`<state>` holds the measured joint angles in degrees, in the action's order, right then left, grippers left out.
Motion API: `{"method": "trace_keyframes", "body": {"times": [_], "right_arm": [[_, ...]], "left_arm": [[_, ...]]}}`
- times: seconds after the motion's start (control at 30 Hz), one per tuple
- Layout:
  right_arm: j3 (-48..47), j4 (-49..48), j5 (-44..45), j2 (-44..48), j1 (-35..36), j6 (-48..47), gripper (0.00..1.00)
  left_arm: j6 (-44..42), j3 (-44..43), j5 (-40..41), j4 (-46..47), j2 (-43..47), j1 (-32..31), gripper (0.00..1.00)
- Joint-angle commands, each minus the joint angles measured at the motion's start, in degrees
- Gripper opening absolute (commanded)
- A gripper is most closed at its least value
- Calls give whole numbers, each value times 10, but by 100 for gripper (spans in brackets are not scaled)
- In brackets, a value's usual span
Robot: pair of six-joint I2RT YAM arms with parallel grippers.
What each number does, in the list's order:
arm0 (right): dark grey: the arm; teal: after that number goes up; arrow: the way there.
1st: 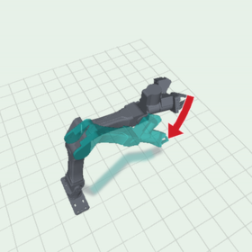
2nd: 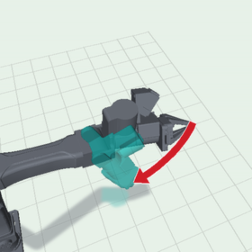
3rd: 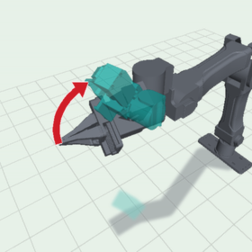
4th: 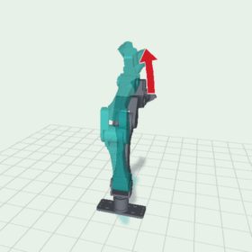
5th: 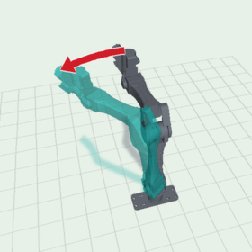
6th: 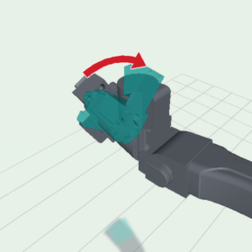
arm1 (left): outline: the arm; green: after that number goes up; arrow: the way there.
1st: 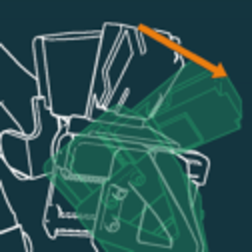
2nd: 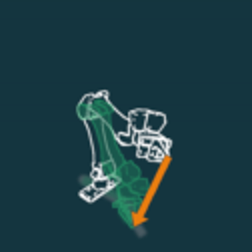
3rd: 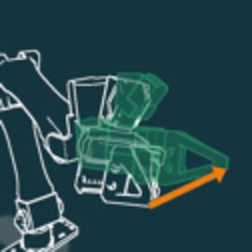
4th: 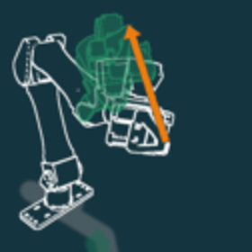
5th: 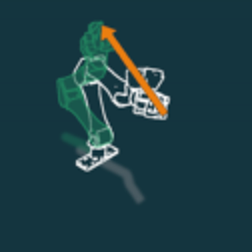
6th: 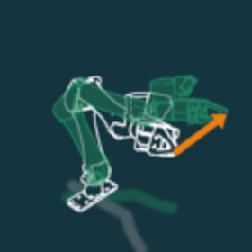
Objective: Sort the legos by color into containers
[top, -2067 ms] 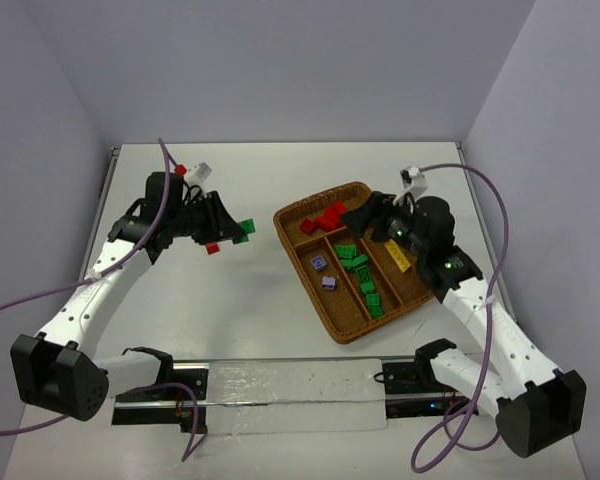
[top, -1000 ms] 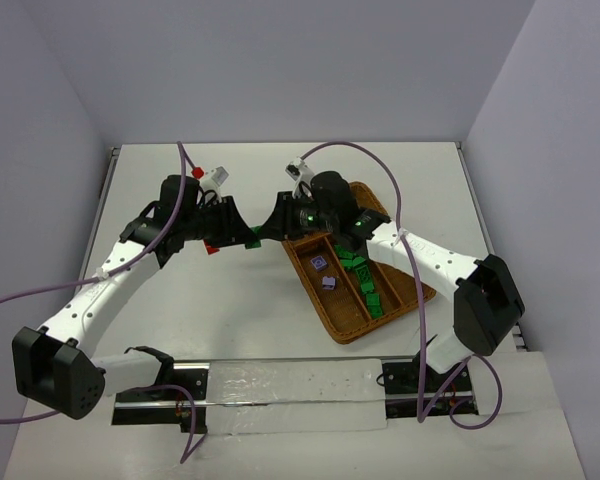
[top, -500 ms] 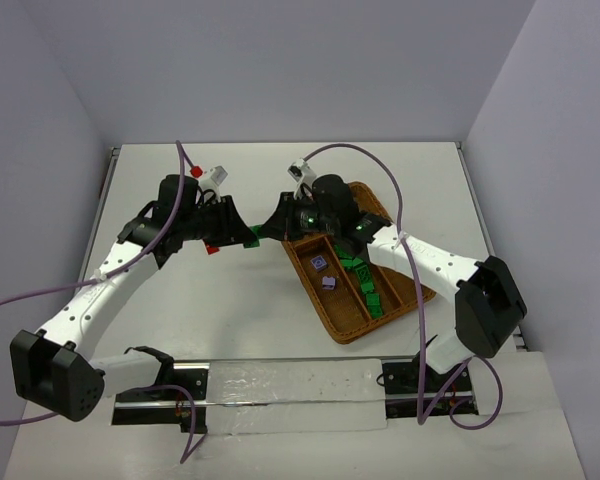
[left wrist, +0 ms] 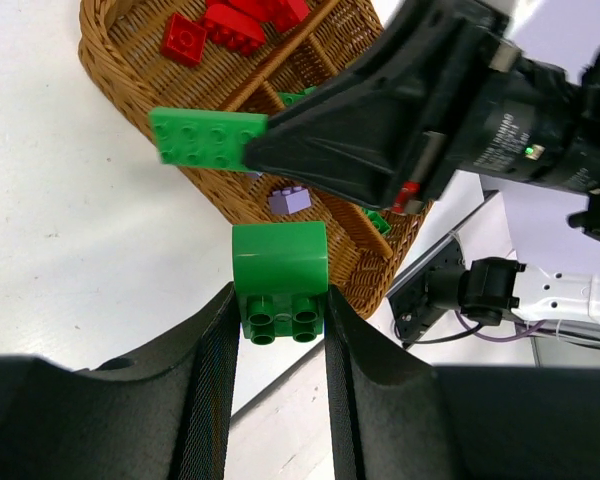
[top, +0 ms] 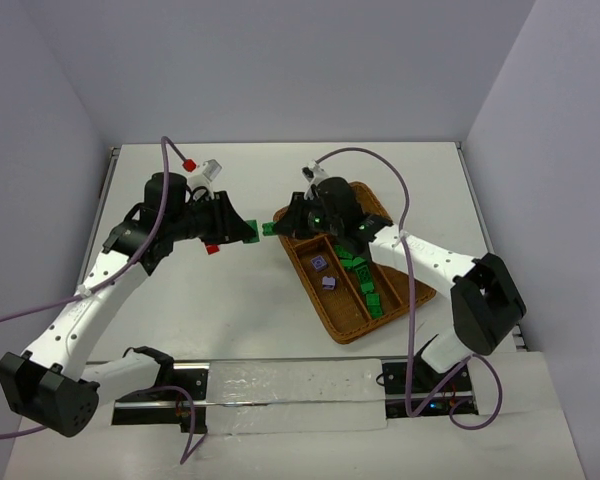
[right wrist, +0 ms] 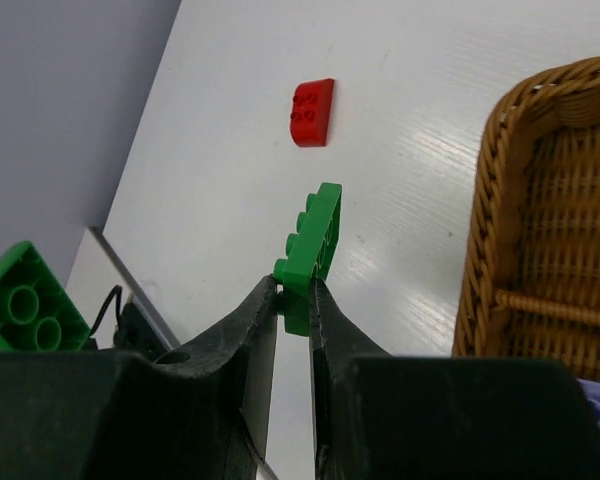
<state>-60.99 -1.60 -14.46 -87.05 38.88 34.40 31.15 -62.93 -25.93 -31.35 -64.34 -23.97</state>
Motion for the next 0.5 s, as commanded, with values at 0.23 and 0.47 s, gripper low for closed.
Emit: {"method": "trace_keyframes", "body": {"times": [0.23, 0.47], "right_arm": [[212, 68, 158, 301, -129, -35, 0], [313, 163, 197, 470, -168, -21, 0]], "left_arm": [[-2, -22, 25, 0, -15, -4, 0], [20, -18, 9, 40, -32, -16, 0]]}}
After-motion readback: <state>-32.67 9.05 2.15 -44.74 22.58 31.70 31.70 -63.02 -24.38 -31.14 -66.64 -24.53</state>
